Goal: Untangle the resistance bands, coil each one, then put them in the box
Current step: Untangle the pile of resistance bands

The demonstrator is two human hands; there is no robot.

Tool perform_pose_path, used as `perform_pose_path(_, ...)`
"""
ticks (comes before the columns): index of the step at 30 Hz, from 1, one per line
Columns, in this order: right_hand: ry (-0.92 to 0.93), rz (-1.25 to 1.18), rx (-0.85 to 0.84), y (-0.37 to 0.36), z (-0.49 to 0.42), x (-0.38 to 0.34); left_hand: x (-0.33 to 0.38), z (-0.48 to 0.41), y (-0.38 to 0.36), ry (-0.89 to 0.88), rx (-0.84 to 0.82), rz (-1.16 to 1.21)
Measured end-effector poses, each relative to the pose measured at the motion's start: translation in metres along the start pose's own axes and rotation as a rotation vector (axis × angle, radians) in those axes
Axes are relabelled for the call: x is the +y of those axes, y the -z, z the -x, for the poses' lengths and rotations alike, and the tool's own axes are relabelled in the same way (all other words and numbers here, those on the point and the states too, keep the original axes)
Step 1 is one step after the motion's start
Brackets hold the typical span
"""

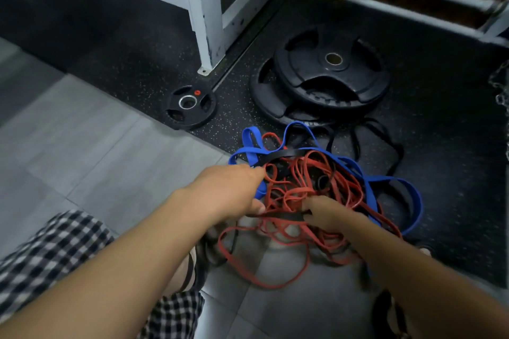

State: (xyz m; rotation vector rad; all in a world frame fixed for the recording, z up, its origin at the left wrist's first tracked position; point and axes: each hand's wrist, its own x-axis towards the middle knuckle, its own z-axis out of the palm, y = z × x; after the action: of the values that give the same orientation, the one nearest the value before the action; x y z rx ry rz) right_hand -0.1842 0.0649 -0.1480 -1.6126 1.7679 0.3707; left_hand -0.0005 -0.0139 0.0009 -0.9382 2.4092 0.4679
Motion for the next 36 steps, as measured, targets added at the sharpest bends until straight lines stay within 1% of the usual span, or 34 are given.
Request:
perform_pose_path(2,0.019,-0.120,0.070,0.033,0.019,-0.009,-0.003,0.005,0.004,0.002,0.021,0.016)
perform_pose_path(5,0.067,-0.286,0.235,0.073,0.060,-0.018,0.000,0.011,0.012,0.009,0.096,0.016)
perform_pose_path(7,0.124,-0.457,0.342,0.096,0.092,-0.030,0.008,0.012,0.016,-0.006,0.169,0.085)
perform_pose_path(10,0.240,-0.708,0.473,0.129,0.139,-0.048,0.027,0.014,0.022,-0.155,0.362,0.400)
perform_pose_path(12,0.322,-0.874,0.517,0.143,0.162,-0.054,0.038,0.017,0.029,-0.249,0.494,0.652)
perform_pose_path(14,0.360,-0.983,0.575,0.149,0.178,-0.055,0.047,0.020,0.034,-0.308,0.543,0.898)
perform_pose_path(15,0.357,-1.009,0.622,0.148,0.182,-0.054,0.050,0.022,0.036,-0.308,0.552,1.014)
perform_pose_path(17,0.318,-1.023,0.706,0.141,0.181,-0.047,0.055,0.022,0.038,-0.256,0.578,1.212)
perform_pose_path(18,0.286,-0.991,0.717,0.138,0.177,-0.045,0.055,0.021,0.040,-0.222,0.605,1.301)
perform_pose_path(19,0.225,-0.897,0.726,0.135,0.171,-0.041,0.055,0.018,0.041,-0.195,0.626,1.390)
perform_pose_path(21,0.132,-0.571,0.733,0.128,0.156,-0.034,0.055,0.015,0.048,-0.172,0.651,1.486)
perform_pose_path(23,0.154,-0.359,0.696,0.125,0.145,-0.032,0.054,0.013,0.051,-0.164,0.641,1.515)
perform_pose_path(24,0.182,-0.366,0.673,0.125,0.143,-0.033,0.054,0.012,0.052,-0.162,0.636,1.522)
perform_pose_path(25,0.220,-0.435,0.638,0.125,0.144,-0.035,0.055,0.012,0.051,-0.167,0.623,1.541)
perform_pose_path(28,0.346,-0.710,0.568,0.121,0.137,-0.037,0.061,0.013,0.049,-0.216,0.562,1.674)
perform_pose_path(30,0.378,-0.863,0.609,0.118,0.131,-0.040,0.064,0.013,0.051,-0.242,0.528,1.743)
perform_pose_path(31,0.358,-0.901,0.635,0.117,0.129,-0.041,0.063,0.013,0.052,-0.252,0.507,1.784)
perform_pose_path(32,0.338,-0.901,0.659,0.117,0.128,-0.042,0.062,0.012,0.052,-0.262,0.491,1.813)
perform_pose_path(33,0.308,-0.849,0.688,0.118,0.128,-0.042,0.061,0.012,0.053,-0.270,0.476,1.829)
perform_pose_path(36,0.224,-0.519,0.787,0.120,0.131,-0.039,0.057,0.014,0.055,-0.267,0.401,1.846)
